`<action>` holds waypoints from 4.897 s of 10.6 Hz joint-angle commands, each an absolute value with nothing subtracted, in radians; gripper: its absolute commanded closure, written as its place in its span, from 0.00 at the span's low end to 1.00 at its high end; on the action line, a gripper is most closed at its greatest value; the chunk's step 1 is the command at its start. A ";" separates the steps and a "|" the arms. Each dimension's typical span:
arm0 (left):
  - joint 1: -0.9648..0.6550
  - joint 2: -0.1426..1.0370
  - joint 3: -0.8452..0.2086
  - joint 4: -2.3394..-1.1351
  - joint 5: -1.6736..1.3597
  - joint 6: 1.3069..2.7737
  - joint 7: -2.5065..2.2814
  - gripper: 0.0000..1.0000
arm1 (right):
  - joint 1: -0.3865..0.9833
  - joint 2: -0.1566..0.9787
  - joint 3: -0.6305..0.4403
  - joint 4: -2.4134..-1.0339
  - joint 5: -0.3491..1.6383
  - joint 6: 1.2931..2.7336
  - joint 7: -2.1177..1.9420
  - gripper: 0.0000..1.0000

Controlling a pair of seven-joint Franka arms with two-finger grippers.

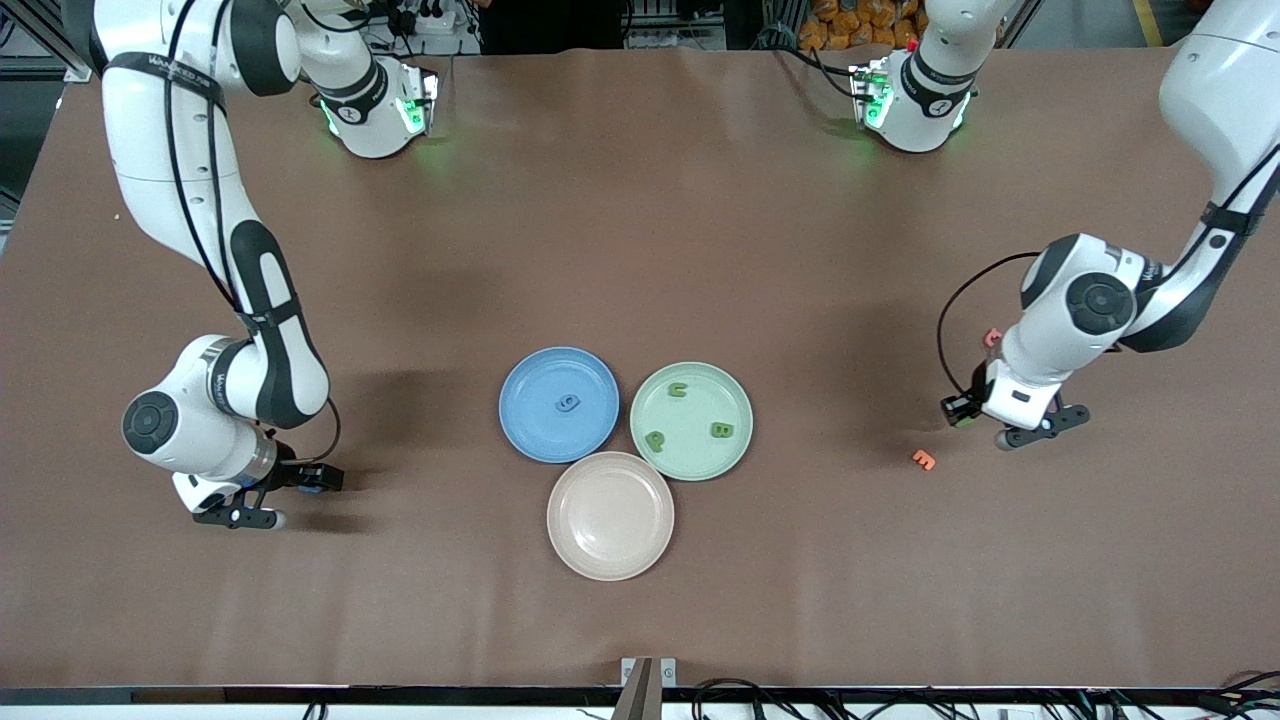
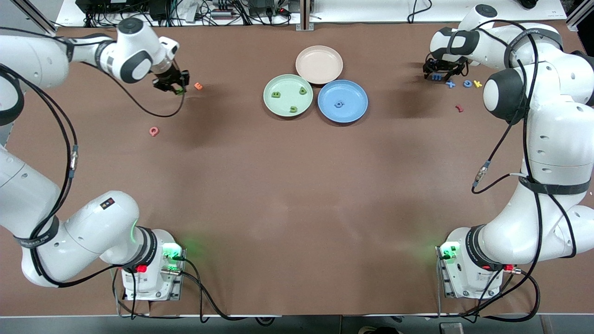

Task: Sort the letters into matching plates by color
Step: 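Carry the z over the green plate with the left gripper, then release the z onto the green plate while the right gripper grasps the m, then retract the left gripper while the right gripper carries the blue m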

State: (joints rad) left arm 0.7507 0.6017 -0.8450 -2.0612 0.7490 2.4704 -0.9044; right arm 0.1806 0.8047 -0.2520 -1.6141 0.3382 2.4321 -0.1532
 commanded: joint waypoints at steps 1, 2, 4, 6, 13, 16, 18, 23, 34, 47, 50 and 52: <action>0.576 0.594 -0.851 -1.993 0.683 2.431 -1.110 1.00 | 0.176 0.822 -0.250 -1.592 0.359 2.437 -0.150 0.10; 0.527 0.600 -0.851 -1.962 0.661 2.403 -1.147 1.00 | 0.173 0.822 -0.250 -1.595 0.359 2.437 -0.150 0.13; 0.441 0.612 -0.851 -1.918 0.655 2.378 -1.253 1.00 | 0.173 0.822 -0.250 -1.597 0.359 2.439 -0.152 0.17; 0.372 0.632 -0.847 -1.893 0.655 2.378 -1.327 1.00 | 0.176 0.819 -0.250 -1.604 0.359 2.439 -0.153 0.20; 0.019 0.681 -0.707 -1.766 0.655 2.379 -1.587 1.00 | 0.183 0.788 -0.250 -1.640 0.359 2.441 -0.161 0.21; -0.054 0.695 -0.706 -1.734 0.657 2.379 -1.646 1.00 | 0.183 0.776 -0.250 -1.654 0.359 2.441 -0.163 0.23; -0.054 0.709 -0.700 -1.695 0.654 2.379 -1.643 0.45 | 0.183 0.775 -0.250 -1.657 0.357 2.441 -0.164 0.33; -0.052 0.698 -0.681 -1.646 0.670 2.312 -1.594 0.00 | 0.186 0.773 -0.250 -1.657 0.354 2.442 -0.166 0.43; 0.118 0.585 -0.684 -1.414 0.512 1.743 -0.804 0.00 | 0.201 0.765 -0.252 -1.657 0.347 2.438 -0.166 0.65; -0.123 -0.019 0.041 -1.779 0.040 1.700 -0.048 0.00 | 0.553 0.611 -0.252 -1.666 0.357 2.307 0.309 0.68; -0.043 -0.106 0.002 -1.879 0.037 1.738 -0.044 0.00 | 0.662 0.617 -0.252 -1.667 0.357 2.307 0.402 0.68; -0.012 -0.106 -0.026 -1.867 0.037 1.746 -0.046 0.00 | 0.709 0.624 -0.252 -1.674 0.357 2.309 0.413 0.67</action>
State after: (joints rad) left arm -0.0525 -0.0785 0.0106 -1.8414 0.0626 1.7142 -0.0656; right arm 0.6705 0.6405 -0.2456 -1.6408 0.3476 2.3070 0.3913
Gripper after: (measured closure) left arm 0.000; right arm 0.590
